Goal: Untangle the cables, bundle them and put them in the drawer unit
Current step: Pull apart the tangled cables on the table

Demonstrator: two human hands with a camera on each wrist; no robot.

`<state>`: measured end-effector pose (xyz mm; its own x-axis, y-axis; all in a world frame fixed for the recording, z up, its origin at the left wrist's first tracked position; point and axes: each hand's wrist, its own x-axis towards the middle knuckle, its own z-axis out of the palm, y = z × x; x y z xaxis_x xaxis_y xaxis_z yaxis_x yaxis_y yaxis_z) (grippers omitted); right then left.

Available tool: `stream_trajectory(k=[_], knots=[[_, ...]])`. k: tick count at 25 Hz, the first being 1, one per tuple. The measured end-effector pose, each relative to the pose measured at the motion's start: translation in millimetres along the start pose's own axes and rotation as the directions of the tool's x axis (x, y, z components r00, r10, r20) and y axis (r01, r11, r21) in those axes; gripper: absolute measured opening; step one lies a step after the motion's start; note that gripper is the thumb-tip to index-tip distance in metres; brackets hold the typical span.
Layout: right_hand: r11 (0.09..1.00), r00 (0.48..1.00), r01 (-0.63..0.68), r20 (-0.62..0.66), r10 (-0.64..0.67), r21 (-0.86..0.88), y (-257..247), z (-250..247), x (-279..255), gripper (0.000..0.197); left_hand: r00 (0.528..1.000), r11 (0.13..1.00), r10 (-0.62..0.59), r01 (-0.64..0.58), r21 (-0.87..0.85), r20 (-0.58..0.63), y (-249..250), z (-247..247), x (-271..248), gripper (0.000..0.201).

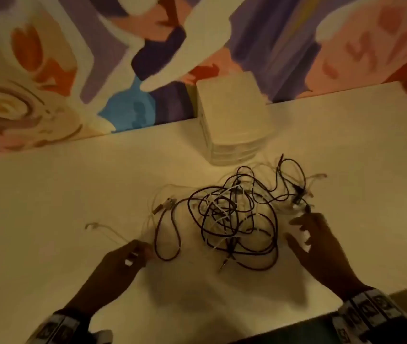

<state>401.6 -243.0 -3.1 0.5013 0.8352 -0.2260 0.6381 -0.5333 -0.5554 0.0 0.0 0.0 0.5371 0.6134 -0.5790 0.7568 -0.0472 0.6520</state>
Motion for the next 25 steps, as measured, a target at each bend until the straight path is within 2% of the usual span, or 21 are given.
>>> stream_trajectory(k=[1, 3, 7, 12, 15, 17, 20, 21, 24, 25], knots=[[0.999, 0.998, 0.032, -0.044, -0.033, -0.035, 11.2, 0.6, 7.6, 0.038, 1.000, 1.000, 0.009, -0.009, 0.003, -0.027, -7.1, 2.4, 5.7, 0.015], [0.995, 0.998, 0.039, -0.044, -0.043, -0.089, 14.3, -3.8, 16.5, 0.043, 0.994, 1.000, -0.007, 0.007, -0.008, -0.110, -8.2, 2.1, 10.5, 0.017], [0.976, 0.986, 0.164, 0.052, -0.158, -0.144, 9.0, 12.7, 35.4, 0.047, 0.968, 0.998, 0.066, -0.069, -0.001, -0.244, -1.0, 5.3, 22.0, 0.013], [0.960, 0.973, 0.199, 0.155, -0.170, -0.196, -1.7, 31.0, 55.1, 0.040, 0.956, 0.985, 0.148, -0.119, 0.126, -0.253, -8.4, 6.1, 32.2, 0.031], [0.946, 0.972, 0.203, 0.171, -0.163, -0.251, -3.9, 33.3, 61.2, 0.056, 0.948, 0.972, 0.197, -0.155, 0.177, -0.251, -17.6, 6.3, 35.1, 0.031], [0.939, 0.974, 0.201, 0.157, -0.162, -0.280, -6.1, 33.5, 65.4, 0.060, 0.947, 0.969, 0.221, -0.186, 0.161, -0.233, -29.0, 7.8, 36.6, 0.032], [0.920, 0.949, 0.301, 0.177, -0.262, -0.250, -2.5, 35.3, 65.5, 0.045, 0.928, 0.956, 0.277, -0.241, 0.166, -0.249, -39.9, 10.9, 42.1, 0.035], [0.915, 0.942, 0.316, 0.201, -0.270, -0.250, 4.7, 37.4, 64.9, 0.048, 0.918, 0.950, 0.295, -0.250, 0.189, -0.266, -42.9, 14.5, 43.9, 0.033], [0.910, 0.961, 0.181, 0.264, -0.083, -0.373, 46.4, 28.9, 65.3, 0.096, 0.880, 0.927, 0.325, -0.225, 0.300, -0.345, -41.0, 22.4, 47.2, 0.029], [0.901, 0.962, 0.195, 0.256, -0.098, -0.388, 60.6, 25.2, 70.2, 0.104, 0.865, 0.916, 0.338, -0.211, 0.341, -0.372, -39.4, 25.6, 47.3, 0.030]])
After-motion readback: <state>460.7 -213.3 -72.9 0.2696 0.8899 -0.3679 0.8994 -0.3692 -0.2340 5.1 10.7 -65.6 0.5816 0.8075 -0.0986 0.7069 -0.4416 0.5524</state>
